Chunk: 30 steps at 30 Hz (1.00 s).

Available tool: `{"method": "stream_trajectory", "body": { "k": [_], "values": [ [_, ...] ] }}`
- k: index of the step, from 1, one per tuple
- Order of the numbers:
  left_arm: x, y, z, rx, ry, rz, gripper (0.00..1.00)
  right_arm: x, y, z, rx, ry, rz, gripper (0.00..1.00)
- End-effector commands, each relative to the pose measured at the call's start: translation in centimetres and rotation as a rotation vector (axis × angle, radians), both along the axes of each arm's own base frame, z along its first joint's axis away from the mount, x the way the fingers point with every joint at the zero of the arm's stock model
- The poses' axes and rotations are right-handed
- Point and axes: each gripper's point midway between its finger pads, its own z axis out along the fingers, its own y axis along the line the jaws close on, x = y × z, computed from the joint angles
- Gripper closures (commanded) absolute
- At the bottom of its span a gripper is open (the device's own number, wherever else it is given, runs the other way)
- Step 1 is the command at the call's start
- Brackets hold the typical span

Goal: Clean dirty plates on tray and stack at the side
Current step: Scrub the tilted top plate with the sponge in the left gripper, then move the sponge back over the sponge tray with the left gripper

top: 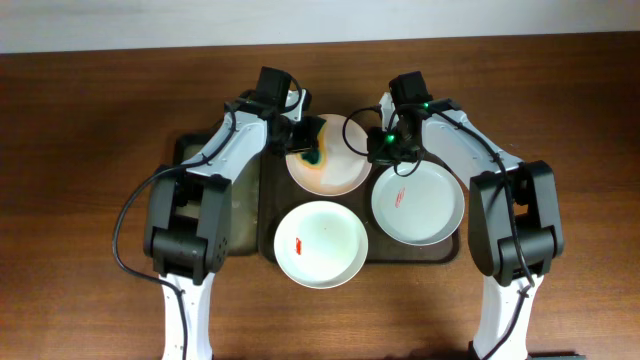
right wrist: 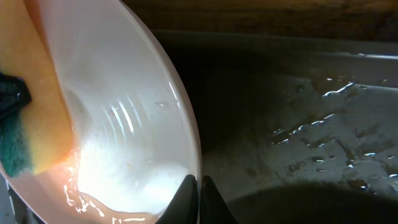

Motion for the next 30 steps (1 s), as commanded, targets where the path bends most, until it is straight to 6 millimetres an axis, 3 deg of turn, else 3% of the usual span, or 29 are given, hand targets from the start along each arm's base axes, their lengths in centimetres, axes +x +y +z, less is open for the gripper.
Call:
{"method": "stream_trajectory", "body": {
  "k": [1,3,6,8,9,10,12,13,14,15,16,17,18,20,26,28,30],
  "values": [
    [-3.5,-4.5,-1.5,-0.199,0.127,-0.134,1.00,-0.6,1.6,-0.2,0.035,0.009,0.043,0.96],
    [-3.2,-5.0,-0.4,-0.240,0.110,-0.161,1.00,-0.6,1.6,-0.2,0.035,0.008,0.043,0.96],
    [-0.8,-5.0,4.3,-0.359,0.029,-0.194,1.00,-0.6,1.6,-0.2,0.035,0.009,0.043,0.96],
    [0.7,-3.6,7.4,-0.356,-0.036,-0.167,1.00,-0.6,1.6,-0.2,0.035,0.009,0.043,0.96],
    [1.9,-1.9,10.1,-0.334,-0.105,-0.131,1.00,-0.6,1.6,-0.2,0.035,0.009,0.043,0.96],
    [2.3,-0.8,11.4,-0.307,-0.139,-0.104,1.00,-0.6,1.6,-0.2,0.035,0.009,0.043,0.96],
    [2.8,5.2,15.1,-0.096,-0.217,0.065,1.00,-0.6,1.6,-0.2,0.035,0.009,0.043,0.96],
    [2.3,8.0,16.3,0.007,-0.227,0.138,1.00,-0.6,1.6,-0.2,0.035,0.009,0.043,0.96],
    [0.6,12.5,17.5,0.190,-0.218,0.249,1.00,-0.6,1.6,-0.2,0.035,0.009,0.043,0.96],
    [-1.2,15.5,18.1,0.317,-0.190,0.309,1.00,-0.7,1.6,-0.2,0.035,0.010,0.043,0.89],
    [-3.8,18.0,18.8,0.434,-0.142,0.350,1.00,-0.6,1.5,-0.2,0.035,0.009,0.042,0.64],
    [-6.0,19.3,19.1,0.500,-0.094,0.358,1.00,-0.6,1.5,-0.2,0.035,0.009,0.042,0.56],
    [-9.0,20.7,19.3,0.571,-0.011,0.382,1.00,-0.6,1.5,-0.2,0.035,0.009,0.042,0.50],
    [-11.6,22.2,18.6,0.677,0.071,0.427,1.00,-0.6,1.5,-0.2,0.035,0.009,0.043,0.50],
    [-12.8,22.5,9.7,0.727,0.156,0.403,1.00,-0.5,1.5,-0.2,0.033,0.002,0.041,0.50],
    [-12.8,22.4,7.3,0.718,0.151,0.404,1.00,-0.3,1.6,-0.2,0.035,-0.008,0.042,0.65],
    [-12.7,22.3,5.7,0.706,0.131,0.427,1.00,-0.3,1.6,-0.2,0.035,-0.008,0.041,0.60]
  ]
}}
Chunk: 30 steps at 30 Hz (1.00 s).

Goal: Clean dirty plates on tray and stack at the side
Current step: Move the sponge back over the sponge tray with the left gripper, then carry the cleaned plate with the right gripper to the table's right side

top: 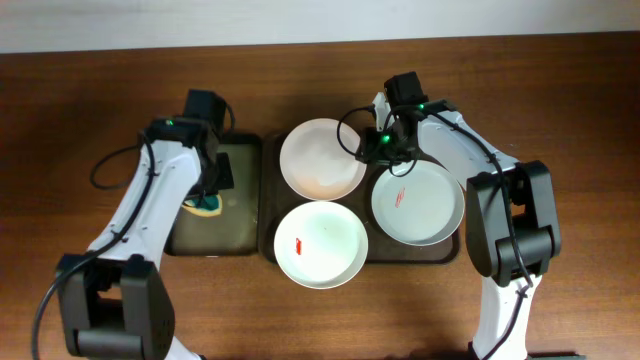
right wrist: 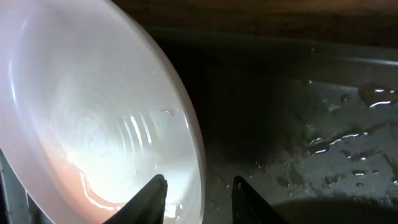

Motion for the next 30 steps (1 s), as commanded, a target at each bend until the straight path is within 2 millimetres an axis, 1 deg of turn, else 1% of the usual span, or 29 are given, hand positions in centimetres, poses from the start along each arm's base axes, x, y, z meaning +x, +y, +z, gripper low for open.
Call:
{"method": "stream_trajectory", "body": {
  "k": [1,2,3,5,6,7,9,10,11,12,13,14,16,17,18,20,21,23,24,26,27,29,30],
  "values": [
    [-0.5,0.5,-2.2,0.011,-0.031,0.031,1.00,-0.3,0.2,-0.5,-0.003,0.008,0.009,0.51],
    [-0.3,0.8,-2.5,0.012,-0.059,0.038,1.00,-0.3,0.2,-0.5,-0.003,0.008,0.009,0.51],
    [-0.2,0.9,-2.2,-0.009,-0.080,0.057,1.00,-0.3,0.2,-0.5,-0.006,0.008,0.008,0.51],
    [0.1,1.9,-0.8,-0.028,-0.135,0.116,1.00,-0.2,-0.1,-0.6,-0.028,0.003,0.003,0.62],
    [0.2,2.7,0.2,-0.060,-0.168,0.149,1.00,-0.2,0.0,-0.7,-0.034,0.000,0.005,0.64],
    [0.0,3.6,1.4,-0.118,-0.201,0.188,1.00,-0.2,0.4,-0.6,-0.032,-0.006,0.011,0.64],
    [-0.3,4.4,2.6,-0.194,-0.235,0.226,1.00,0.0,0.7,-0.5,-0.028,-0.019,0.018,0.64],
    [-0.5,5.2,2.6,-0.190,-0.243,0.249,1.00,0.0,0.9,-0.5,-0.028,-0.020,0.021,0.59],
    [-0.6,5.6,2.3,-0.182,-0.247,0.259,1.00,-0.1,1.0,-0.5,-0.028,-0.021,0.023,0.53],
    [-0.5,5.7,1.3,-0.182,-0.256,0.259,1.00,-0.1,1.1,-0.5,-0.029,-0.021,0.027,0.53],
    [-0.4,5.0,0.5,-0.218,-0.262,0.249,1.00,0.0,0.9,-0.7,-0.060,-0.031,0.022,0.59],
    [-0.2,4.2,0.4,-0.268,-0.267,0.234,1.00,0.3,0.4,-0.9,-0.110,-0.050,0.009,0.67],
    [-0.1,4.2,0.4,-0.267,-0.268,0.234,1.00,0.5,0.8,-0.9,-0.110,-0.061,0.015,0.88],
    [-0.1,4.2,0.4,-0.263,-0.266,0.219,1.00,0.5,0.9,-0.8,-0.109,-0.063,0.018,0.96],
    [-0.2,4.1,0.4,-0.266,-0.264,0.214,1.00,0.6,0.9,-0.3,-0.101,-0.069,0.017,0.96],
    [0.0,3.6,0.4,-0.294,-0.265,0.203,1.00,0.9,0.8,1.3,-0.084,-0.076,0.013,0.96],
    [0.2,3.1,0.6,-0.314,-0.270,0.161,1.00,1.2,0.7,3.5,-0.071,-0.094,0.007,0.96],
    [0.9,1.2,1.1,-0.404,-0.292,0.048,1.00,1.6,1.0,7.4,-0.059,-0.138,0.008,0.96],
    [1.2,0.6,1.4,-0.433,-0.303,0.017,1.00,1.6,1.3,8.8,-0.055,-0.153,0.014,0.96],
    [1.4,0.3,1.6,-0.447,-0.312,0.001,1.00,1.5,2.3,11.6,-0.045,-0.180,0.032,0.96],
    [1.4,0.2,1.6,-0.449,-0.312,-0.001,1.00,1.5,2.7,12.3,-0.041,-0.191,0.039,0.96],
    [1.4,-0.8,1.9,-0.489,-0.319,-0.087,1.00,1.4,4.5,13.6,-0.019,-0.204,0.038,0.96],
    [1.5,-1.1,2.0,-0.498,-0.322,-0.110,1.00,1.3,5.1,13.7,-0.012,-0.207,0.035,0.96]
  ]
}}
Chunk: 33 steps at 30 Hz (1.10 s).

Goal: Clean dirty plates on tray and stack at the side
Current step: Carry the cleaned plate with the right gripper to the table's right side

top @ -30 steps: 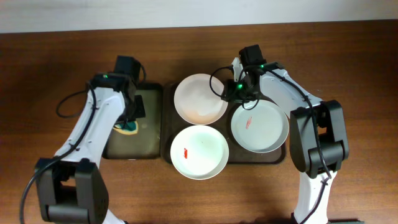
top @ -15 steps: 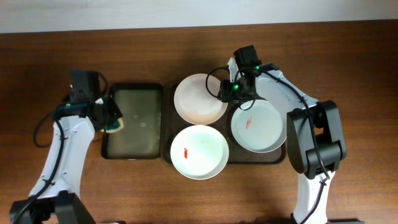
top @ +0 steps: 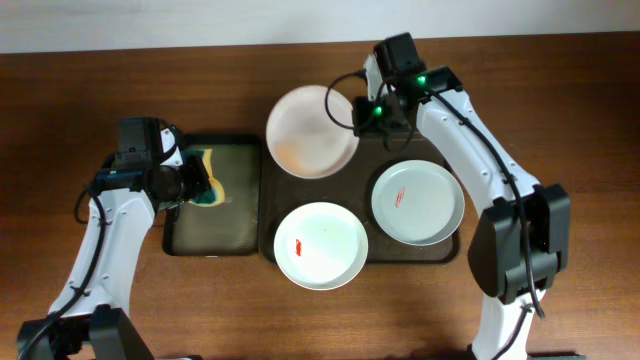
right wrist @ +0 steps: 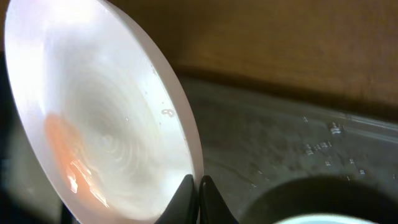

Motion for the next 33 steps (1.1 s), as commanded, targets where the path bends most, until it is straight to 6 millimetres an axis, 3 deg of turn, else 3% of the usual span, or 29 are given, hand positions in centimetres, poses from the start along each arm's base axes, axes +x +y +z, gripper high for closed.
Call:
{"method": "stream_trajectory", "body": {
  "k": [1,6,10,16,19,27,31,33],
  "values": [
    [0.2,-1.7,0.9,-0.047,-0.055,-0.133,1.00,-0.6,3.5,2.5,0.046,-0.045,0.017,0.96],
    [-0.2,-1.3,0.6,-0.028,-0.030,-0.121,1.00,-0.2,8.8,4.1,0.038,-0.194,0.014,0.96],
    [-0.7,1.4,-0.3,0.090,0.025,0.005,1.00,0.1,11.3,4.7,-0.073,-0.346,-0.033,0.96],
    [-0.7,1.5,-0.3,0.091,0.027,0.018,1.00,-0.1,11.9,5.7,-0.276,-0.525,-0.139,0.96],
    [-0.7,1.5,-0.3,0.091,0.027,0.018,1.00,-0.4,12.3,7.7,-0.401,-0.661,-0.151,0.96],
    [-0.7,1.5,-0.3,0.091,0.026,0.018,1.00,-3.3,17.1,14.5,-0.660,-1.011,-0.034,0.96],
    [-0.7,1.5,-0.3,0.091,0.026,0.018,1.00,-3.3,16.7,16.9,-0.805,-1.092,-0.012,0.96],
    [-0.7,1.5,-0.3,0.091,0.026,0.018,1.00,-3.3,16.8,17.1,-0.817,-1.098,0.000,0.96]
  ]
}}
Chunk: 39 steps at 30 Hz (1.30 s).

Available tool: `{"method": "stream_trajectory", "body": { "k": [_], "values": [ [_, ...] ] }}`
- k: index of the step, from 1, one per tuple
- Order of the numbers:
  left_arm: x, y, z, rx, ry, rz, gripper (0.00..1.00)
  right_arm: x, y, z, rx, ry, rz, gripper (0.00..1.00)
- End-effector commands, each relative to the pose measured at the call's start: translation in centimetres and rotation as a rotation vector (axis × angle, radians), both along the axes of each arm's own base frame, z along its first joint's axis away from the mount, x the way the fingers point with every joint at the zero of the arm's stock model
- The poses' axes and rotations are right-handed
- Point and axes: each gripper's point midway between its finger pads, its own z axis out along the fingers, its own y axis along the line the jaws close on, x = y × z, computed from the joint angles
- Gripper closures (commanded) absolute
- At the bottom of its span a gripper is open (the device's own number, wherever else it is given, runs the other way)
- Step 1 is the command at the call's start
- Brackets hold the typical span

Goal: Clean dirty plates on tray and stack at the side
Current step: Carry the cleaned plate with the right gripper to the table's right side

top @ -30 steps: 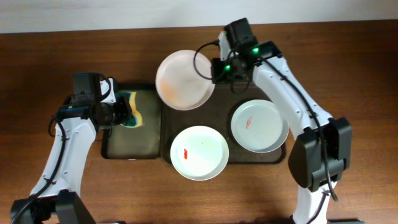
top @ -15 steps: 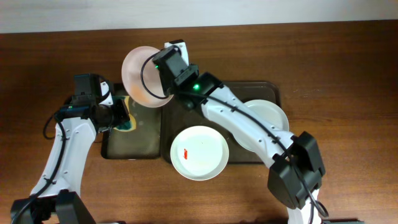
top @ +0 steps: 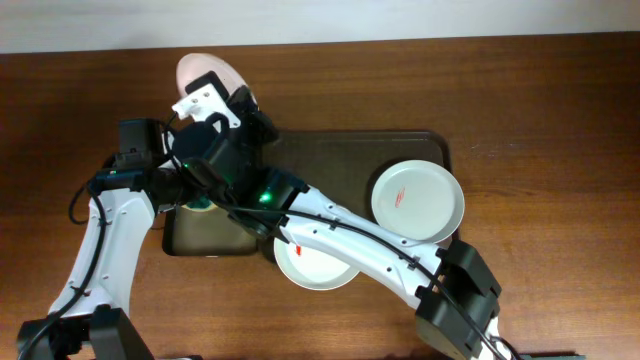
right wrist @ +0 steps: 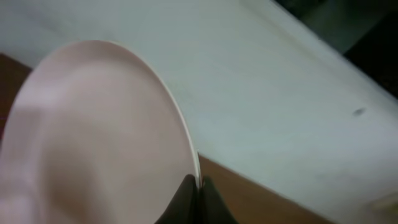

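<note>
A cleaned white plate (top: 203, 70) hangs tilted over the table's far left corner, near the wall. My right gripper (right wrist: 196, 185) is shut on its rim; the plate (right wrist: 93, 130) fills the left of the right wrist view. Two dirty plates lie on the dark tray (top: 400, 145): one with a red smear (top: 418, 204) at the right, one (top: 320, 262) at the front, partly under my right arm. My left gripper (top: 185, 188) is over the small tray, by a green and yellow sponge (top: 201, 207); the right arm hides its jaws.
The small dark tray (top: 190, 240) sits left of the big one. My right arm (top: 330, 225) stretches diagonally across both trays. Bare wooden table (top: 540, 120) lies to the right and along the back. A white wall runs behind the table.
My right gripper has carried the cleaned plate from the back edge of the big tray to the table's far left corner. The left arm has stayed by the sponge.
My left gripper held the sponge on the plate that my right gripper gripped by the rim. Then the sponge was over the small tray and the right gripper stood open at the rim. Then it was shut on the lifted plate, now at the far left.
</note>
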Motion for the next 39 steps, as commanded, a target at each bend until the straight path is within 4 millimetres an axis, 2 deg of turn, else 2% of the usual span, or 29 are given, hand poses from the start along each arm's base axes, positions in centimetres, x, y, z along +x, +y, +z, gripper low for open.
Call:
{"method": "stream_trajectory", "body": {
  "k": [1,7,8,11,12,14,15,17,20,22,24,25,26,28,30,32,33,34,35,37,38,39],
  "values": [
    [0.1,0.1,0.3,0.001,-0.009,0.009,1.00,0.1,-1.0,1.0,-0.102,-0.024,-0.043,0.96],
    [0.1,0.1,0.3,0.001,-0.009,0.009,1.00,0.1,-0.8,0.9,-0.097,-0.022,-0.037,0.96],
    [0.1,0.1,0.3,0.001,-0.009,0.009,1.00,0.1,-1.0,0.5,-0.032,-0.013,-0.052,0.96],
    [0.1,0.1,0.3,0.001,-0.009,0.009,1.00,-0.1,-1.1,-1.7,0.111,0.056,-0.060,0.96],
    [0.1,0.1,0.3,0.001,-0.009,0.009,1.00,-0.1,-1.1,-3.4,0.209,0.124,-0.059,0.96],
    [0.1,0.1,0.3,0.001,-0.009,0.009,1.00,0.2,-2.2,-5.2,0.307,0.181,-0.106,0.96],
    [0.1,0.1,0.3,0.001,-0.009,0.009,1.00,0.7,-2.9,-5.6,0.325,0.191,-0.127,0.96],
    [0.1,0.1,0.3,0.001,-0.009,0.009,1.00,1.2,-3.5,-5.6,0.252,0.197,-0.118,0.96],
    [0.1,0.1,0.3,0.001,-0.009,0.009,1.00,0.5,-1.7,-7.0,0.215,0.287,-0.006,0.96],
    [0.1,0.1,0.3,0.001,-0.008,0.009,1.00,0.5,-1.7,-8.4,0.331,0.373,-0.005,0.96],
    [0.0,0.1,0.3,0.001,-0.008,0.008,1.00,1.1,-1.0,-9.8,0.465,0.508,0.067,0.96],
    [0.0,0.1,0.3,0.001,-0.007,0.008,1.00,1.5,-1.2,-10.3,0.537,0.577,0.094,0.96],
    [0.0,0.1,0.3,0.001,-0.007,0.008,1.00,2.4,-2.2,-10.6,0.621,0.646,0.099,0.96],
    [0.0,0.1,0.3,0.002,-0.007,0.009,1.00,4.4,-6.3,-11.4,0.744,0.760,0.061,0.96],
    [0.0,0.1,0.3,0.002,-0.007,0.009,1.00,6.3,-12.9,-12.6,0.825,0.855,-0.034,0.96],
    [0.1,0.1,0.3,0.001,-0.008,0.008,1.00,6.7,-21.3,-14.4,0.899,0.952,-0.207,0.96],
    [0.1,0.1,0.3,0.001,-0.008,0.008,1.00,6.3,-25.8,-15.4,0.924,0.983,-0.321,0.96],
    [0.1,0.1,0.3,0.001,-0.008,0.008,1.00,5.0,-32.6,-16.5,0.950,1.025,-0.477,0.96],
    [0.1,0.1,0.3,0.001,-0.008,0.008,1.00,3.7,-37.1,-17.1,0.974,1.050,-0.578,0.96],
    [0.1,0.1,0.3,0.001,-0.008,0.008,1.00,1.8,-42.4,-17.5,1.004,1.070,-0.681,0.96],
    [0.1,0.1,0.3,0.001,-0.008,0.008,1.00,0.0,-46.2,-17.8,1.036,1.081,-0.759,0.96],
    [0.1,0.1,0.3,0.001,-0.008,0.009,1.00,-1.4,-48.8,-17.9,1.062,1.087,-0.813,0.96]
  ]
}}
